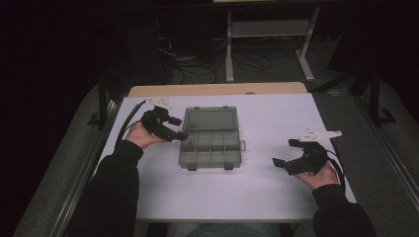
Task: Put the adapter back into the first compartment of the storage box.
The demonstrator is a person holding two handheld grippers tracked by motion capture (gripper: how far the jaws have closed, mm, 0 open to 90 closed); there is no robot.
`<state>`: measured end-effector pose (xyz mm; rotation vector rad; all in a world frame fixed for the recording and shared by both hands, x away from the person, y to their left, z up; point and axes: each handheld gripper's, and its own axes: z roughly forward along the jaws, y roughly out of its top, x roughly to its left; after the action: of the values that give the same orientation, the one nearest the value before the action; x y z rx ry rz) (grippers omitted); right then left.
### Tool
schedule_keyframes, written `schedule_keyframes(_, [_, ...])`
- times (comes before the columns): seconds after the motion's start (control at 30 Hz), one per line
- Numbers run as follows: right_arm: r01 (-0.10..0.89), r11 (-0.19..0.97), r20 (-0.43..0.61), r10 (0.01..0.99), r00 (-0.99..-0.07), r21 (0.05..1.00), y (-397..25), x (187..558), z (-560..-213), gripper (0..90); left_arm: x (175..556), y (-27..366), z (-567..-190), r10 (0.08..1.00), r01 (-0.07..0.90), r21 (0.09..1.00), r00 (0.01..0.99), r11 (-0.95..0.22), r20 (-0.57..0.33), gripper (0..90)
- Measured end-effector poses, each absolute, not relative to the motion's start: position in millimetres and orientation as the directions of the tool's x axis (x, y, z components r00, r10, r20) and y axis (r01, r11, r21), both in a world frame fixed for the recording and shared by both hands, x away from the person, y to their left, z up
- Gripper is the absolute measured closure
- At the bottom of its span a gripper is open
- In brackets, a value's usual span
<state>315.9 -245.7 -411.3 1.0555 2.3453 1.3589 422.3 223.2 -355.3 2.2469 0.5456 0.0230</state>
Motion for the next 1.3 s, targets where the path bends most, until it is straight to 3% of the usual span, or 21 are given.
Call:
schedule_keyframes(0.33, [0.468,0.313,0.147,0.683,-0.715,0.826,-245.1,316.3,-411.5,0.0,414.3,236.9,-349.3,0.401,0.375,0.756,0.902,-0.536,-0.163,9.9])
schedule_keyframes(0.63, [0.467,0.312,0.147,0.683,-0.716,0.827,-245.0,316.3,-411.2,0.0,404.5,250.0,-343.6,0.436,0.344,0.800,0.892,-0.492,-0.116,0.2])
schedule_keyframes(1.3, [0.468,0.314,0.146,0.682,-0.717,0.826,-243.9,316.5,-410.8,0.0,384.3,292.2,-349.3,0.509,0.336,0.854,0.855,-0.397,-0.100,0.0])
